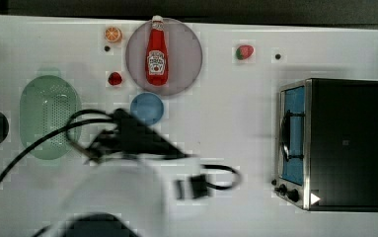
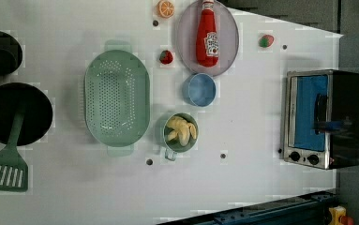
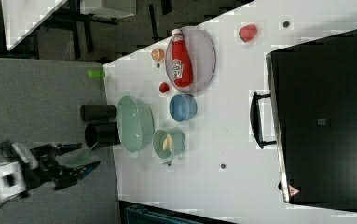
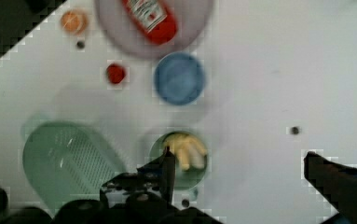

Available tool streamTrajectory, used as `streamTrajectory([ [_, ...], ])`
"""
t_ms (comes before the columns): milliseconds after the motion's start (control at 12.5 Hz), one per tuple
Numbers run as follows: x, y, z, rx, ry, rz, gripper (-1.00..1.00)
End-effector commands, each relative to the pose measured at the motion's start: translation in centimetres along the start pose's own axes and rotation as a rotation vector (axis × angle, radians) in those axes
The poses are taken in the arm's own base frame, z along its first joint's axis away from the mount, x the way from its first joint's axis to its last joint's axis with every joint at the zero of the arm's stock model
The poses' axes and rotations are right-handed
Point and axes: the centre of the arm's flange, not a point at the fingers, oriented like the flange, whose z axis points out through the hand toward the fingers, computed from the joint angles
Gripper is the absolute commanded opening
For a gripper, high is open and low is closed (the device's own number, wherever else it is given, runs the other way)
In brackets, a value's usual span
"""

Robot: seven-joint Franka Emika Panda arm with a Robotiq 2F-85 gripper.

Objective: Pick Banana and place it in mug.

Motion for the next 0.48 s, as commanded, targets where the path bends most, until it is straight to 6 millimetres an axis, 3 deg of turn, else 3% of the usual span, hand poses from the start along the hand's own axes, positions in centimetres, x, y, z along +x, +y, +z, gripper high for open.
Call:
streamTrajectory([
  [80,5.9,5.1,-0.3,-0.046,-0.018,0.126,1.0],
  [240,7.9,7.5,-1.7,-0.118,0.053,0.092,1.0],
  [480,7.5,7.8,-1.2,-0.134,0.001,0.176,1.0],
])
